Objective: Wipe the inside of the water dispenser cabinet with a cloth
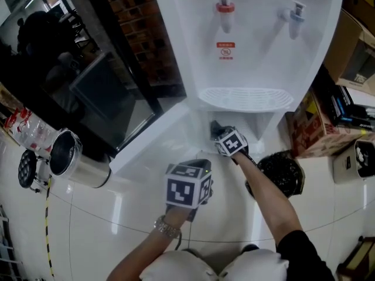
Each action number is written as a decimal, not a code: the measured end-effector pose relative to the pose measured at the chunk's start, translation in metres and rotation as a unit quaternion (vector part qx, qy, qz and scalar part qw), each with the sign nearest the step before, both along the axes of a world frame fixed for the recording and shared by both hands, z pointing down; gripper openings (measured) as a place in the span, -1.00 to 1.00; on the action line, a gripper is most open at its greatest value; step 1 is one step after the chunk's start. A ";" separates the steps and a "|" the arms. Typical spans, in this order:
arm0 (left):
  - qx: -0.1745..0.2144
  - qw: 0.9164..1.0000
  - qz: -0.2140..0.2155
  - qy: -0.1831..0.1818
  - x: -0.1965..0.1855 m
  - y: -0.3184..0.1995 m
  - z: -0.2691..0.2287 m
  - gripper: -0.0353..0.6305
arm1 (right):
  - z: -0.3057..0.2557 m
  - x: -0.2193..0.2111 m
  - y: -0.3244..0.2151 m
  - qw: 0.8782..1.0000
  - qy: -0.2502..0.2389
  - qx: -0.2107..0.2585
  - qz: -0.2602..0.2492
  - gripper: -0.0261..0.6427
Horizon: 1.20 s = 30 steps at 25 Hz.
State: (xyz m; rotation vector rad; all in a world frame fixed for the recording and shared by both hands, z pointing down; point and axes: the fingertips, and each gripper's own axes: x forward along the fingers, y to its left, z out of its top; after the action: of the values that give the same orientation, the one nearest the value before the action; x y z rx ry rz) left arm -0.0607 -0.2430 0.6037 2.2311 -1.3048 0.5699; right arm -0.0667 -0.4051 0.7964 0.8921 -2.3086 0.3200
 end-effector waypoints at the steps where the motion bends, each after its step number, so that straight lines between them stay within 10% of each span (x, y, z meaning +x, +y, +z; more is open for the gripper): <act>1: 0.000 1.000 -0.001 -0.001 -0.001 0.000 0.000 -0.89 | 0.005 -0.004 0.010 1.000 -0.001 -0.017 -0.007 -0.87; 5: 0.003 1.000 0.000 0.001 0.001 0.003 -0.004 -0.89 | 0.019 0.009 0.027 0.998 0.015 -0.056 -0.016 -0.87; 15: 0.012 1.000 0.006 0.004 0.006 0.007 -0.015 -0.89 | -0.028 0.111 -0.030 0.980 0.026 0.027 0.195 -0.87; 25: 0.015 1.000 0.013 0.005 0.012 0.012 -0.020 -0.89 | 0.006 0.011 0.046 0.994 -0.041 -0.104 0.018 -0.87; 30: 0.018 1.000 0.005 0.009 0.006 0.012 -0.023 -0.89 | -0.025 0.088 0.009 0.984 -0.028 -0.048 0.170 -0.87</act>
State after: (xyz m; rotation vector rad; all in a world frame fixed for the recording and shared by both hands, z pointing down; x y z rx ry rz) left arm -0.0548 -0.2309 0.5805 2.2684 -1.3044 0.5326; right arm 0.0216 -0.3959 0.7716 1.2424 -2.1634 0.6034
